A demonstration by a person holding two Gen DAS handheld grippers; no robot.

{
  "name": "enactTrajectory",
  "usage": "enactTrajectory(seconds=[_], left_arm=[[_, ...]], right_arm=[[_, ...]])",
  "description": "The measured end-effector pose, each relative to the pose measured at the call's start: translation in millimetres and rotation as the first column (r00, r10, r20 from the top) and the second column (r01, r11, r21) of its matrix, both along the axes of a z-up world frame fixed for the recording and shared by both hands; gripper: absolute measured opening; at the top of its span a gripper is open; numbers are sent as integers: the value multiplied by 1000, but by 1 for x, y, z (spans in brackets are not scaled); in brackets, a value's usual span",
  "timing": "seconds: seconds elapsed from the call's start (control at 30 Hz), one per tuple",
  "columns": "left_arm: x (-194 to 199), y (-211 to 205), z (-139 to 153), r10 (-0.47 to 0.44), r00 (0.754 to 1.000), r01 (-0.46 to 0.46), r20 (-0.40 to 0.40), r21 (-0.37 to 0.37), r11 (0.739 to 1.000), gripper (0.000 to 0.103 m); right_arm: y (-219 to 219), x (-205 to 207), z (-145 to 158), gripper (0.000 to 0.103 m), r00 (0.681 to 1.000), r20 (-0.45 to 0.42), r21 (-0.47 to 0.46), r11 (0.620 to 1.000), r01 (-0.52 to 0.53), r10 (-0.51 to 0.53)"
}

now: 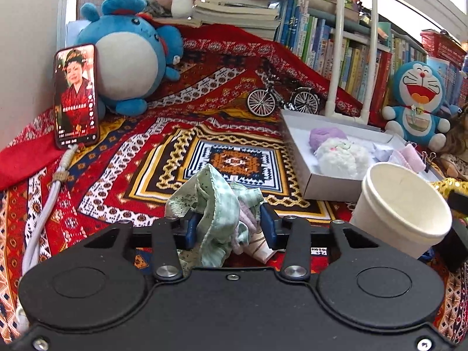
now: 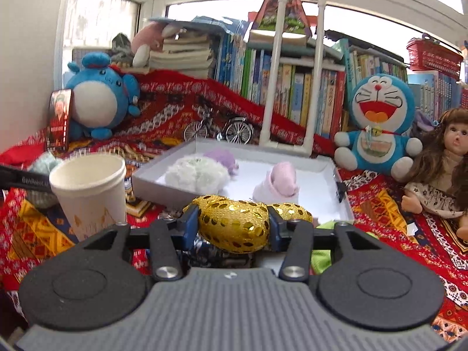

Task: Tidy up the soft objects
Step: 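Grasp the green gingham cloth with the left tool while the right tool grasps the gold sequined bow, then carry the green cloth and gold bow over the white tray with both tools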

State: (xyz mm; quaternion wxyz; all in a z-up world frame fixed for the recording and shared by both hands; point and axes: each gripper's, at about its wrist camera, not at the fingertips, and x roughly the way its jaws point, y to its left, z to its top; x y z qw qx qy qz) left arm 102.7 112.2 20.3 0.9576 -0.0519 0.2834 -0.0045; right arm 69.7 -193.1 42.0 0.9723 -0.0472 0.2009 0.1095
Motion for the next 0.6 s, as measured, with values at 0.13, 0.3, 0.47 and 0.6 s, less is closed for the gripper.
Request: enactTrajectory(seconds=[0.13,0.3,0.47,0.6], left_arm=[[-2,-2,10,-10,1000,10,25,1,1000,40],[-2,-2,26,-15,998,15,57,-2,1000,40],[1,-1,43,-30,997,32,77,-24,999,40],[6,-1,58,-59,995,63,83,-52,997,40]], right_arm=[[-6,-1,9,51,1000,26,30,999,11,-12],[-14,-1,18,51,998,54,54,998,29,-32],[-20,1,24,51,996,71,55,998,43,-47],[-24,3,29,51,995,84,55,997,52,-57]])
